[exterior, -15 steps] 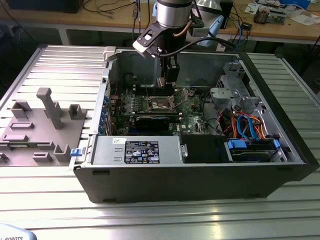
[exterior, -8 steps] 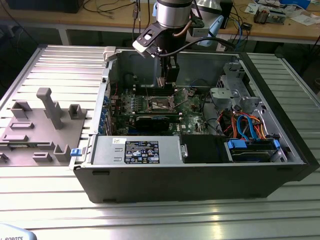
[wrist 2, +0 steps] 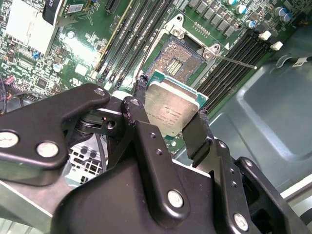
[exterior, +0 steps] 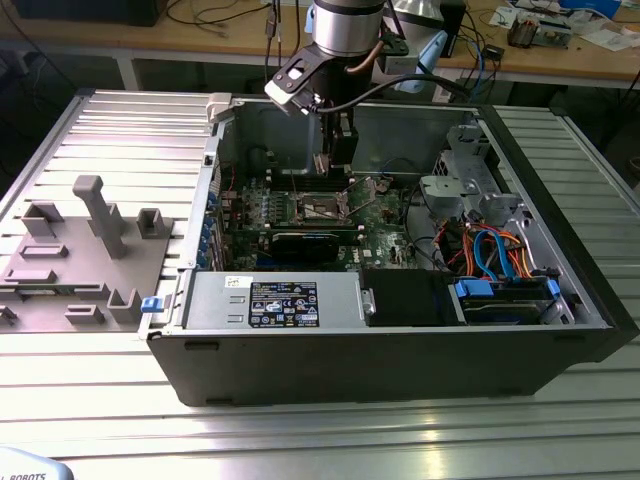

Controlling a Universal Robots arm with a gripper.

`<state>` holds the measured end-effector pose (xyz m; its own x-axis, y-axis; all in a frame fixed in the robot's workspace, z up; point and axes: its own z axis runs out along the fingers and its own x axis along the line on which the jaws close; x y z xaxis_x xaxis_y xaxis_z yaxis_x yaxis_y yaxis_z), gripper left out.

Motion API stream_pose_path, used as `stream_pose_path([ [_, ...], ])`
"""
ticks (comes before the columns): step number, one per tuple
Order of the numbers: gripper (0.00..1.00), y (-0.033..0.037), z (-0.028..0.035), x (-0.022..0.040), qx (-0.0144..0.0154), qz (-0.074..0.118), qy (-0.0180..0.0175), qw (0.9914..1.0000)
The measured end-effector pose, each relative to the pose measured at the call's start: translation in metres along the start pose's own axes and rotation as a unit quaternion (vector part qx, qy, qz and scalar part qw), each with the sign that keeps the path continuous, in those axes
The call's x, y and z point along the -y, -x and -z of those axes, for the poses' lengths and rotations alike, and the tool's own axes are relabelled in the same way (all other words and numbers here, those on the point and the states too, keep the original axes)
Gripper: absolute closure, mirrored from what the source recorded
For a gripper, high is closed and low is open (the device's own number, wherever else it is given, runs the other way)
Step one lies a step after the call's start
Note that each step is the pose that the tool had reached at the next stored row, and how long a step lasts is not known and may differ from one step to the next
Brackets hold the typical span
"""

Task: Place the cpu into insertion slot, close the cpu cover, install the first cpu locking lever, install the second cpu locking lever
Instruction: 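Place the cpu into insertion slot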

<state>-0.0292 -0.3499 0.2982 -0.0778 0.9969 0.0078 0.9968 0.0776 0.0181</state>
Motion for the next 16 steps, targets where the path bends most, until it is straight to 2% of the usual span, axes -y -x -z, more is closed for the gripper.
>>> stream_pose_path([
  [16, 0.46, 0.0, 0.0, 0.0, 0.0002, -0.014, 0.0001, 0.99991],
])
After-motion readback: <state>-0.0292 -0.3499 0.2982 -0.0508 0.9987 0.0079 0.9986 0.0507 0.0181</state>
